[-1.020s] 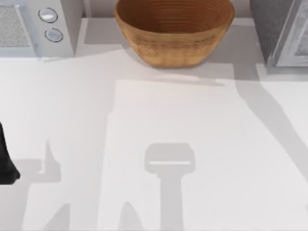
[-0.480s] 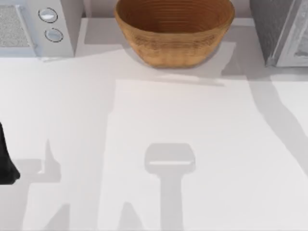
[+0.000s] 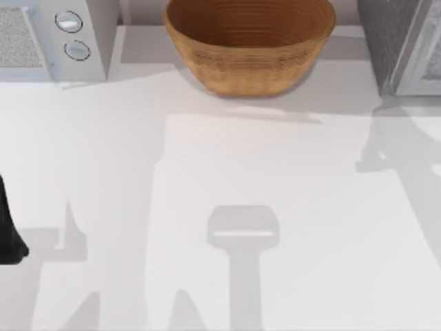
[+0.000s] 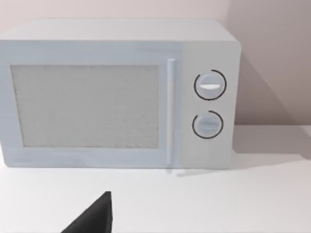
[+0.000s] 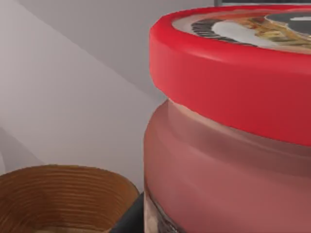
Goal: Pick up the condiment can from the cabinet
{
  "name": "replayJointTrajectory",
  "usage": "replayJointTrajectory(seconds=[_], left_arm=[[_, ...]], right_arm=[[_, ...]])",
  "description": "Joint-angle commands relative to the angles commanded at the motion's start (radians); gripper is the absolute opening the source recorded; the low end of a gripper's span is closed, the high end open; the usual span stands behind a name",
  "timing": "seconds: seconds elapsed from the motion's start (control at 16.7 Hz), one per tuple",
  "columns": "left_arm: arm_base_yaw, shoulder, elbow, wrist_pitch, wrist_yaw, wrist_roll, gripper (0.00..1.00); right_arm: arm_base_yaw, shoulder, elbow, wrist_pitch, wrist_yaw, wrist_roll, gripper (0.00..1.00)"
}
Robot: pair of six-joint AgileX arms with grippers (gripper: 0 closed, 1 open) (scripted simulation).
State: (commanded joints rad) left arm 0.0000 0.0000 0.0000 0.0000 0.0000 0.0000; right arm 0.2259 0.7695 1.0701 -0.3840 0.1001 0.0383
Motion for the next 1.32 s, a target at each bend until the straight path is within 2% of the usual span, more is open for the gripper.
replayJointTrajectory(seconds=[0.3, 0.6, 0.84, 1.32], left_arm=[[0.000, 0.000, 0.000, 0.000, 0.000, 0.000, 1.00], [0.000, 0.000, 0.000, 0.000, 0.000, 0.000, 1.00], [0.000, 0.000, 0.000, 0.000, 0.000, 0.000, 1.00], [0.000, 0.000, 0.000, 0.000, 0.000, 0.000, 1.00]], right_arm=[[-0.118, -0.378, -0.589, 0.179, -0.087, -0.015, 0.00], [-0.201, -0.671, -0.962, 0.330, -0.107, -0.032, 0.00], [-0.226, -0.769, -1.069, 0.384, -0.100, -0.038, 0.00], [-0.206, -0.741, -1.053, 0.411, -0.104, -0.037, 0.00]])
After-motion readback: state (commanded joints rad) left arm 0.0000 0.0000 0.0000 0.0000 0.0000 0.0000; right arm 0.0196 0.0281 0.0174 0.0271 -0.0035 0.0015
